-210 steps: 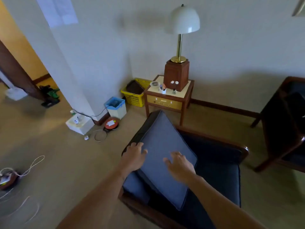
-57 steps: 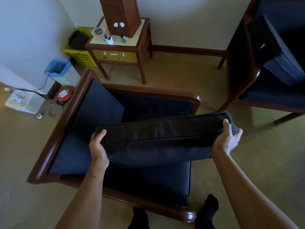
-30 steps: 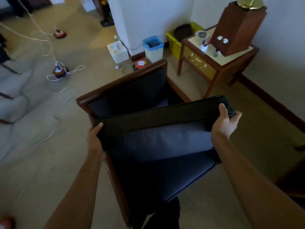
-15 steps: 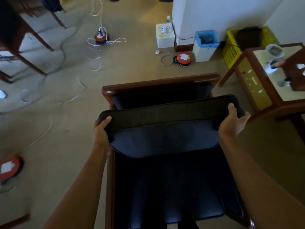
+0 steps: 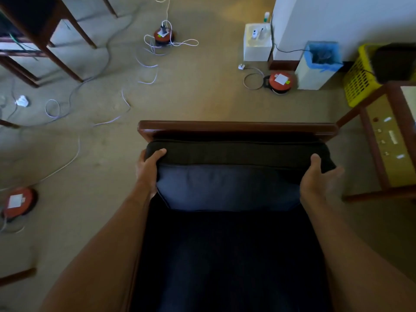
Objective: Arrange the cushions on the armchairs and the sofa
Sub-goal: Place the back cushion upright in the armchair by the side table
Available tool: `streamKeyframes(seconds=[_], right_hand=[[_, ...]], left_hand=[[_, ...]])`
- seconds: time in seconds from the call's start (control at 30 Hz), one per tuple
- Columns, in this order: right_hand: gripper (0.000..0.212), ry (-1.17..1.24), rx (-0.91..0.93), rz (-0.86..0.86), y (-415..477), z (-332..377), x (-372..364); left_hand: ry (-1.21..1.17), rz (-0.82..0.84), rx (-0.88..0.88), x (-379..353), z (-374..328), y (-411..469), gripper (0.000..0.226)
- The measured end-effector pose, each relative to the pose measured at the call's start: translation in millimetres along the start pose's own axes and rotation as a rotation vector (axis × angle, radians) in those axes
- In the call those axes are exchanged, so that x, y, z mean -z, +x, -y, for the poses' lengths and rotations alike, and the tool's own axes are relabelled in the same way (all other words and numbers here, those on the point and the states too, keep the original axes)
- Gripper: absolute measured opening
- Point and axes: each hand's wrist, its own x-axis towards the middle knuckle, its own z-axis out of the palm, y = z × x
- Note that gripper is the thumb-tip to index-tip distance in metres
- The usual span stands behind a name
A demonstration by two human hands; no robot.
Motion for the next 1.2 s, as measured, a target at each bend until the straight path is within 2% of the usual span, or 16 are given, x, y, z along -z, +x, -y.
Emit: streamKeyframes(seconds=[0.13,0.2,0.3,0.43,0.53,0.6,0.7,0.8,0.9,1.03,1.2], right_hand=[[0.077,-0.068,-0.006,0.041,1.0,1.6,-17.4],[0.075,-0.102,-0.007,0.021,15.2,-11.5,-25.1],[0.074,-0.199,-0.004,-0.019,21.2,-14.3,-32.6],[0.07,-0.401,0.025,-0.001,18.8,-9.3,-24.7],[0.066,-0.574,0.156,0.096,8.6,-12.0,-2.5],[0.063,-0.685,0.304,0.18,-1.8,-14.9,18.7],[0.061,-0.831,0.486,0.28,-20.5,-18.5,60.1],[0.06,-0.892,0.559,0.253,-44.0,-20.9,114.8],[0.059,-0.911,0.508,0.183,-69.4,-32.5,180.0],[0.06,-0.896,0.349,0.093,-101.3,-59.3,284.6],[0.062,-0.843,0.179,-0.108,-143.6,-98.9,424.6]], left_hand=[[0.118,-0.106,-0.083,-17.4,6.9,8.1,0.047],[0.231,-0.165,-0.108,-20.6,5.4,7.2,0.057],[0.4,-0.212,-0.239,-24.5,3.6,3.8,0.06],[0.763,-0.188,-0.392,-24.7,-4.1,-6.9,0.044],[1.216,-0.106,-0.486,-20.1,-8.2,-26.4,0.055],[1.365,-0.002,-0.606,-27.1,-12.4,-52.8,0.054],[1.445,0.218,-0.747,-50.6,-17.8,-110.5,0.054],[1.474,0.446,-0.868,-78.0,-12.8,-163.1,0.058],[1.498,0.63,-0.992,-111.4,-4.0,-224.1,0.063],[1.487,0.89,-1.188,-152.4,19.1,-317.1,0.076],[1.395,1.19,-1.378,-193.9,58.8,-457.2,0.069]])
